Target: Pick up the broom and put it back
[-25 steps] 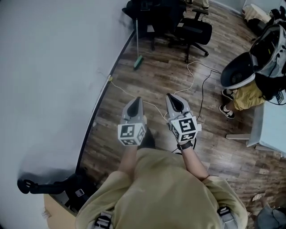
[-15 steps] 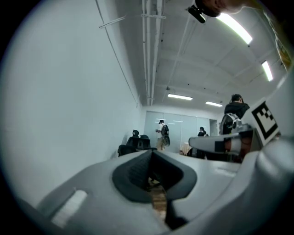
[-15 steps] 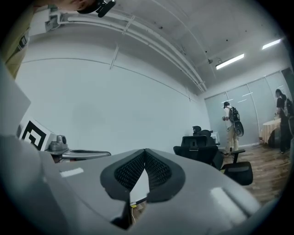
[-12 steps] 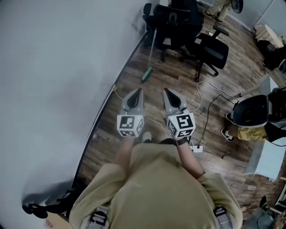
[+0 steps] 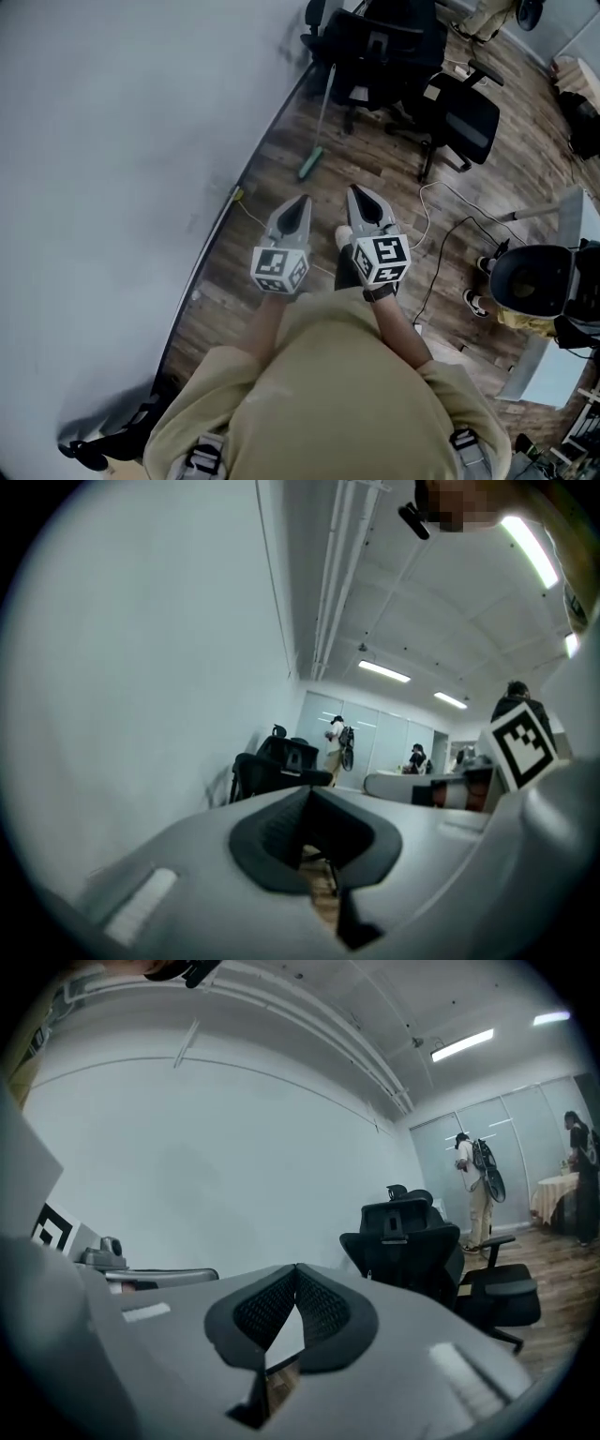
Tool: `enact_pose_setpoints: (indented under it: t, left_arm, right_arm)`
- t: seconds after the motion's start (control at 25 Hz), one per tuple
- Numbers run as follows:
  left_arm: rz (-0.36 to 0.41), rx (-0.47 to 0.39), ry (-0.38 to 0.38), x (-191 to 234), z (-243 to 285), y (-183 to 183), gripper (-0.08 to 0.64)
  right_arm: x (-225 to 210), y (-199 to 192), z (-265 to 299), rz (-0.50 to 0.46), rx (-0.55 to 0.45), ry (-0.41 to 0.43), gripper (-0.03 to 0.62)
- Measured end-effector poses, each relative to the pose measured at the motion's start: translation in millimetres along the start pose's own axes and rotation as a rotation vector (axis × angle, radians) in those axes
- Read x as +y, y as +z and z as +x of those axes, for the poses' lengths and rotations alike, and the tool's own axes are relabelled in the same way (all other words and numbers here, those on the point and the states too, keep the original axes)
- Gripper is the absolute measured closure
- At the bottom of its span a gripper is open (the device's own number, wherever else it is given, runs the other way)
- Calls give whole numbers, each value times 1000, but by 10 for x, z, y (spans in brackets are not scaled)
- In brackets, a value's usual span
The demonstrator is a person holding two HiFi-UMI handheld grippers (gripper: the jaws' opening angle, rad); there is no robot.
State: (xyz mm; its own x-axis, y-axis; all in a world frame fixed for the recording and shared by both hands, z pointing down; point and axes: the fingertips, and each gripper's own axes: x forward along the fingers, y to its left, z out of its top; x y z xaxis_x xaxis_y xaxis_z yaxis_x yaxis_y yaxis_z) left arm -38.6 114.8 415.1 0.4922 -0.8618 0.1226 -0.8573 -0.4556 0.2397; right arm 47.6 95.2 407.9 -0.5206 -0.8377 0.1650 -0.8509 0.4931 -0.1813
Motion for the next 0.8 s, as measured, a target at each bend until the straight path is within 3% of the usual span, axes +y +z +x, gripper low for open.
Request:
enact_pose_setpoints:
  t: [0.16, 0.32, 0.52, 0.8]
  left_arm:
    - [15, 17, 41, 175, 824, 13, 561]
    - [22, -2, 121, 240, 1613, 116, 561]
    - [8, 51, 173, 535, 2209, -72, 561]
    - [-3, 149, 225, 1385, 2799, -481, 561]
  right_arm:
    - [-574, 165, 595, -8, -24, 55, 588]
    - [-1210, 198, 1072, 6, 26, 83, 588]
    - [-1810, -144, 1713, 26, 130, 80, 588]
    - [-2160, -883, 2720, 48, 290, 93, 588]
